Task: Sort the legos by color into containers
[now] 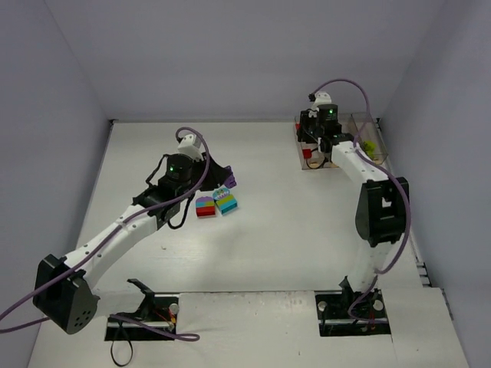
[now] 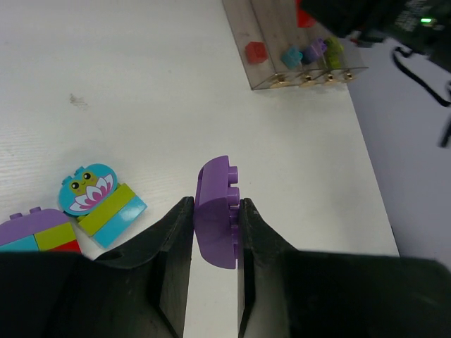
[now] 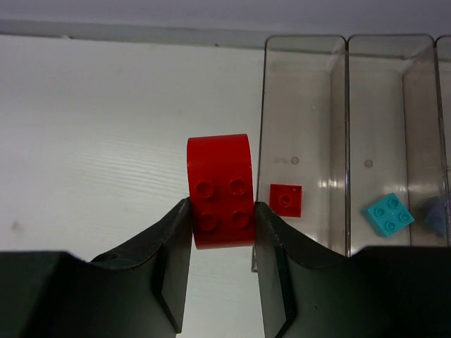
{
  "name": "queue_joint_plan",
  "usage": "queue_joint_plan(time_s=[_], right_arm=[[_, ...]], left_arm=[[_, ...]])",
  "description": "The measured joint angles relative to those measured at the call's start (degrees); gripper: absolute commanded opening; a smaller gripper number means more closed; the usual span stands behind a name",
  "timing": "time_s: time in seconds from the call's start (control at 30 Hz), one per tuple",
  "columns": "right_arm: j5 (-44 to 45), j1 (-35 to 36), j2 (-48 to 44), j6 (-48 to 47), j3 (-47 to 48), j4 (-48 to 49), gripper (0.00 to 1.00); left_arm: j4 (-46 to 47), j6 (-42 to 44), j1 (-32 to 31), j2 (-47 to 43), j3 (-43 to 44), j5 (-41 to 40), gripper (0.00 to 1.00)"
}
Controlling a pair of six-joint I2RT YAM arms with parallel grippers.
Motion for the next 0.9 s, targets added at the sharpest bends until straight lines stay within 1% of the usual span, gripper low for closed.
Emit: queue_joint_plan(time_s=[0.17,0.3,0.4,0.47,0.5,0.53,0.6,0.63,0.73,0.77,0.8,0.9], right_arm=[[2.25,-1.18,8.70,-1.51,3.78,-1.62,0.00],[3.96,-1.86,12.33,-2.40,5.46,-2.38,0.00],[4.81,-2.62,13.92,-2.60,6.73,-2.43,0.04],[5.31,-3.15,14.60,-2.73,7.45,-2.54,0.14],[5.44,-3.37,14.91,-2.84,7.80,-2.64,0.20],[5.55,-3.48,15.26,-2.99,8.31,-2.71,0.32],[5.57,-3.72,15.87,-3.37,9.18,-2.99,0.43],[5.60,-3.78,16.15,-3.56,9.62,-3.15,0.50],[5.49,-4.02,16.28,-4.15,9.88,-3.69,0.64],[5.49,-4.02,16.28,-4.15,9.88,-3.69,0.64],[4.94,-4.02,16.26,-4.31,9.88,-3.85,0.71],[3.48,-3.96,15.15,-5.01,9.05,-4.37,0.72]], left_arm=[[0.13,2.14,0.00,-3.41,-0.94,3.85,0.00],[0.50,3.45,0.00,-5.29,-1.92,6.32,0.00],[0.55,3.91,0.00,-6.34,-3.06,7.30,0.00],[0.48,4.11,0.00,-6.75,-3.61,7.72,0.00],[0.44,4.20,0.00,-6.80,-3.63,7.82,0.00],[0.52,4.24,0.00,-6.80,-3.63,7.96,0.00],[0.52,4.31,0.00,-6.80,-3.63,8.17,0.00],[0.50,4.33,0.00,-6.80,-3.63,8.22,0.00],[0.57,4.31,0.00,-6.69,-3.63,8.33,0.00],[0.66,4.31,0.00,-6.60,-3.63,8.33,0.00],[0.76,4.26,0.00,-6.36,-3.56,8.31,0.00],[1.46,3.89,0.00,-4.81,-2.82,8.22,0.00]])
